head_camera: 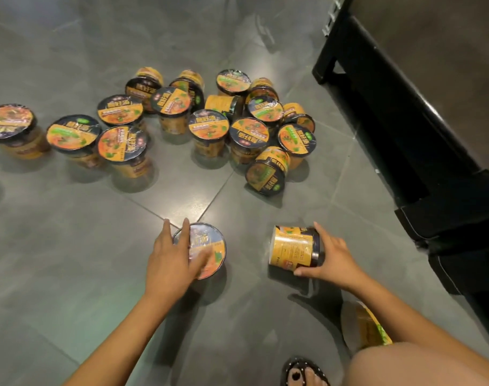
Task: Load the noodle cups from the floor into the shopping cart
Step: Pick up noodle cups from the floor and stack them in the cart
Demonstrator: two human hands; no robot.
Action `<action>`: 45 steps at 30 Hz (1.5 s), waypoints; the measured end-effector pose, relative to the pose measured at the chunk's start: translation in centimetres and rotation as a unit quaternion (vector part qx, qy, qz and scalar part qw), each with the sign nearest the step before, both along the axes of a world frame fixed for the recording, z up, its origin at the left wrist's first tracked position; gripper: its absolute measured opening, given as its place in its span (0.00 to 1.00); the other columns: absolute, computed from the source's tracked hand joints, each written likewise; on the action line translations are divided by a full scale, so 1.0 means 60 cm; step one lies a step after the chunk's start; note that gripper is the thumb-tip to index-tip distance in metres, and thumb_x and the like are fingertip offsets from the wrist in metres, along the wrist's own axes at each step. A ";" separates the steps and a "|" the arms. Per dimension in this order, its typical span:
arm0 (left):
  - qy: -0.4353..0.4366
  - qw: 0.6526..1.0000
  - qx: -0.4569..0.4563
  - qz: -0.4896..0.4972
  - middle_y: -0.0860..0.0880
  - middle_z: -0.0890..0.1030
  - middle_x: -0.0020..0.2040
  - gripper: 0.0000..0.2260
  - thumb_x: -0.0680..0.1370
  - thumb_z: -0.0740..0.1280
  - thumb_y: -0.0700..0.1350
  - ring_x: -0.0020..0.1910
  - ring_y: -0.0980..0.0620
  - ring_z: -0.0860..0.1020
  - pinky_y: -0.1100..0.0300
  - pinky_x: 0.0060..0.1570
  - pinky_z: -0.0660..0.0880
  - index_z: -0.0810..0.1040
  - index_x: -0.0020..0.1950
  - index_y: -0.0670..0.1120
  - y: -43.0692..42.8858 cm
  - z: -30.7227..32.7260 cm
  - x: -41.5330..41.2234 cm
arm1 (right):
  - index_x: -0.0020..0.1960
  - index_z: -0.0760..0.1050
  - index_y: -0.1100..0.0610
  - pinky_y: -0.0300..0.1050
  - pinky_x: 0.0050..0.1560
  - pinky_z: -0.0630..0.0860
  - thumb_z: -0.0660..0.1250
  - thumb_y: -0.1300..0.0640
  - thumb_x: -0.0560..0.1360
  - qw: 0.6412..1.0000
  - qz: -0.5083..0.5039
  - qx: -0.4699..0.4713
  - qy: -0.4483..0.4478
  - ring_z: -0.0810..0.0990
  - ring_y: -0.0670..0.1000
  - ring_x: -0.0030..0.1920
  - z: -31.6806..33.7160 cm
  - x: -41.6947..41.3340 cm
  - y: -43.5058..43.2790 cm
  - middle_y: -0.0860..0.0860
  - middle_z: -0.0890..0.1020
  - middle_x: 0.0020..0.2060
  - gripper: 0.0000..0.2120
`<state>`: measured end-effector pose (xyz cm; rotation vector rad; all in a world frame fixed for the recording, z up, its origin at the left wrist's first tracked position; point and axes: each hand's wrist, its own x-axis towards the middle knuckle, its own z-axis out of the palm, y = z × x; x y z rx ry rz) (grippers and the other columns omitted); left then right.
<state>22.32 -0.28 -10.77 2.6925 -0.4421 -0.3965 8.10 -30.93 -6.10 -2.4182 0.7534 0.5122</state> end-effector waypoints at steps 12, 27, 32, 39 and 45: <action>-0.046 0.996 0.050 -0.049 0.34 0.56 0.76 0.57 0.60 0.51 0.83 0.71 0.33 0.63 0.40 0.64 0.67 0.60 0.77 0.45 -0.003 -0.009 -0.026 | 0.73 0.48 0.39 0.44 0.61 0.76 0.82 0.51 0.60 0.986 -0.027 0.136 -0.091 0.72 0.51 0.65 -0.045 0.015 -0.002 0.47 0.66 0.66 0.55; -0.028 0.997 0.067 -0.010 0.39 0.52 0.78 0.56 0.59 0.53 0.81 0.69 0.37 0.67 0.45 0.59 0.72 0.54 0.78 0.49 0.031 0.006 -0.044 | 0.75 0.57 0.54 0.47 0.69 0.64 0.79 0.37 0.59 0.992 0.021 0.003 -0.125 0.66 0.51 0.69 -0.025 0.116 0.111 0.50 0.68 0.69 0.53; -0.024 0.998 0.057 0.001 0.41 0.50 0.78 0.55 0.59 0.55 0.81 0.69 0.38 0.67 0.45 0.59 0.72 0.53 0.79 0.51 0.043 0.007 -0.046 | 0.70 0.65 0.52 0.51 0.63 0.70 0.77 0.36 0.59 0.959 0.161 -0.049 -0.226 0.71 0.52 0.62 -0.041 0.093 0.134 0.49 0.74 0.62 0.46; -0.027 0.998 0.052 0.010 0.41 0.50 0.78 0.55 0.59 0.56 0.80 0.69 0.38 0.66 0.45 0.61 0.71 0.53 0.79 0.50 0.052 0.011 -0.045 | 0.63 0.69 0.52 0.53 0.57 0.74 0.69 0.33 0.65 0.883 0.350 -0.138 -0.282 0.71 0.54 0.58 -0.051 0.047 0.162 0.54 0.75 0.57 0.35; -0.023 0.998 0.048 0.019 0.40 0.51 0.78 0.55 0.59 0.55 0.80 0.69 0.36 0.67 0.44 0.61 0.71 0.55 0.78 0.49 0.065 0.010 -0.037 | 0.73 0.62 0.51 0.62 0.65 0.64 0.60 0.19 0.58 0.930 0.292 -0.182 -0.132 0.66 0.59 0.67 -0.036 0.048 0.172 0.56 0.66 0.66 0.53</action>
